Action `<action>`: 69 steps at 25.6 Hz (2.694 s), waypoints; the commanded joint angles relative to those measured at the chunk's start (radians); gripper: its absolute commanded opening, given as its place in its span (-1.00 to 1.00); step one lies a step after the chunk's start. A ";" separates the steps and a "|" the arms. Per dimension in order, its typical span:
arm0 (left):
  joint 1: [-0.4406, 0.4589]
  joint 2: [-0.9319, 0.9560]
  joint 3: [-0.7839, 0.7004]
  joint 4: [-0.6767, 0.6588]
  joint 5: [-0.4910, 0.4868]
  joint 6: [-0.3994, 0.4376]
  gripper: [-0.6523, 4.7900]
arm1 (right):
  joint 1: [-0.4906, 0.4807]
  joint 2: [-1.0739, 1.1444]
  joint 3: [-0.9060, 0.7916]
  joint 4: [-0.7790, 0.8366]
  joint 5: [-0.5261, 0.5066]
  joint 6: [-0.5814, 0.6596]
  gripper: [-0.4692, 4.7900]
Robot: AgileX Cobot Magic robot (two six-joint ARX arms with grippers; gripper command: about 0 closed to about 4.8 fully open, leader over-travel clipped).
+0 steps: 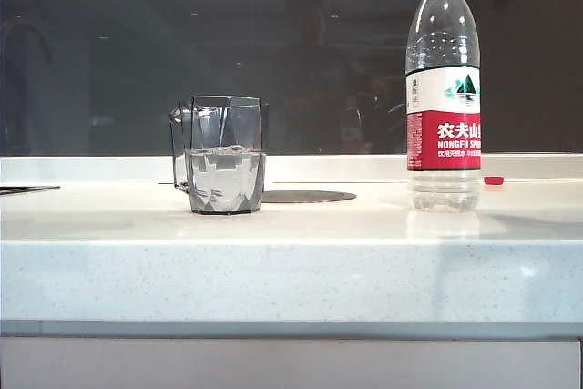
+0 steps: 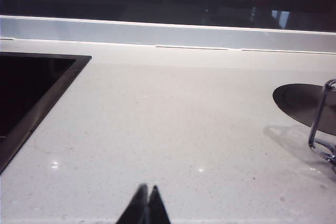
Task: Pick up the mineral water bottle on the table and pour water into the mug until it's half full.
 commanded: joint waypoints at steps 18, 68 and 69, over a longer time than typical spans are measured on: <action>0.002 0.000 0.003 0.011 0.003 0.002 -0.77 | -0.380 -0.537 -0.029 -0.229 -0.039 -0.206 -0.67; 0.002 0.000 0.003 0.011 0.003 0.002 -0.77 | -1.092 -0.582 -0.074 -0.842 -0.992 0.054 -0.67; 0.002 0.000 0.003 0.011 0.003 0.002 -0.77 | -1.092 -0.582 -0.074 -0.843 -0.992 0.053 -0.67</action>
